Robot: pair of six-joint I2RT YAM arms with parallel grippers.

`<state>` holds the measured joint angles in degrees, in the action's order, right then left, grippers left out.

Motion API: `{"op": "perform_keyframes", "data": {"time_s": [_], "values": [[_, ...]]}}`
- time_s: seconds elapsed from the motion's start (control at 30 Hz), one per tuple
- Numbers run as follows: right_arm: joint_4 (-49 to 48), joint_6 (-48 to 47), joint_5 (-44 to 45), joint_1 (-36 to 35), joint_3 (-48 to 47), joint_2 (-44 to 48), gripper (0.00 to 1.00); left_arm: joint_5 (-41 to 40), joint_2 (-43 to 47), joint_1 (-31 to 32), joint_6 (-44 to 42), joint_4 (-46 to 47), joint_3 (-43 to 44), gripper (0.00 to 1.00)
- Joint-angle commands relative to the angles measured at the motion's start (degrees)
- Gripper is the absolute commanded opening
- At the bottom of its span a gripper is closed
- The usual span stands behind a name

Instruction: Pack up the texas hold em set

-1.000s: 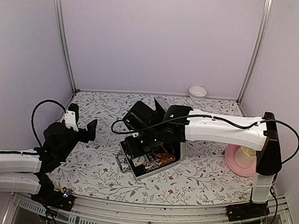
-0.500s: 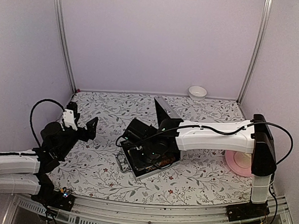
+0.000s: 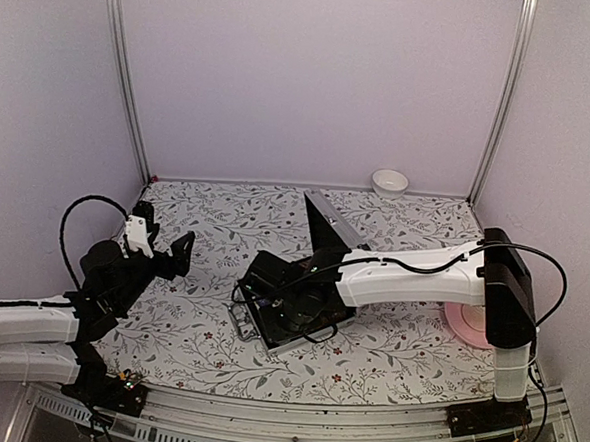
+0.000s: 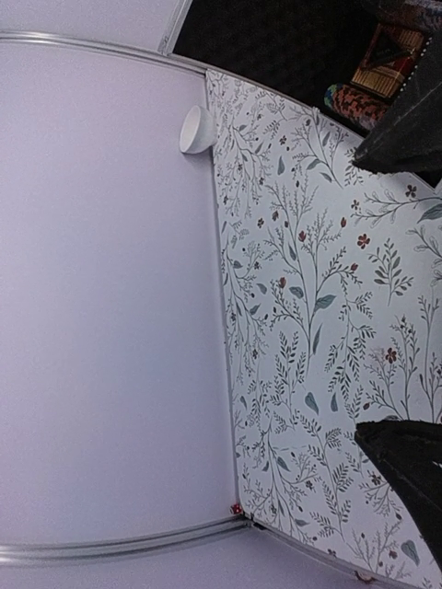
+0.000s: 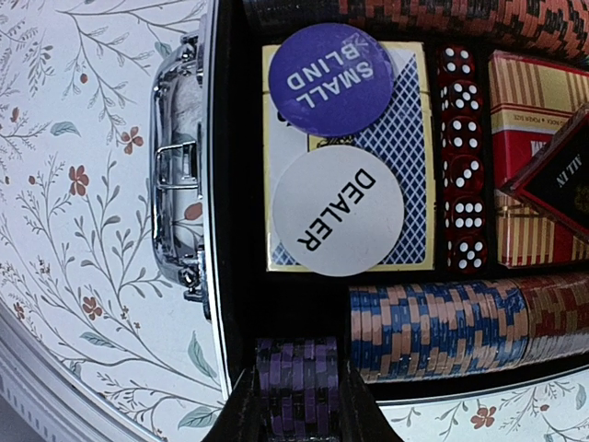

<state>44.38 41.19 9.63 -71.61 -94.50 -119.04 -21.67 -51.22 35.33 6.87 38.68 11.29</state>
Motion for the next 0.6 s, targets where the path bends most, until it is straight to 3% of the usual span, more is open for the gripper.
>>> {"op": "perform_keyframes", "data": {"time_s": [0.0, 0.57], "values": [[-0.89, 0.79, 3.12, -0.07, 0.23, -0.84, 0.02, 0.36, 0.20, -0.35, -1.01, 0.47, -0.23, 0.93], [0.07, 0.99, 6.24, -0.02, 0.17, -2.31, 0.05, 1.23, -0.49, -0.35, -1.34, 0.44, 0.05, 0.93]]}}
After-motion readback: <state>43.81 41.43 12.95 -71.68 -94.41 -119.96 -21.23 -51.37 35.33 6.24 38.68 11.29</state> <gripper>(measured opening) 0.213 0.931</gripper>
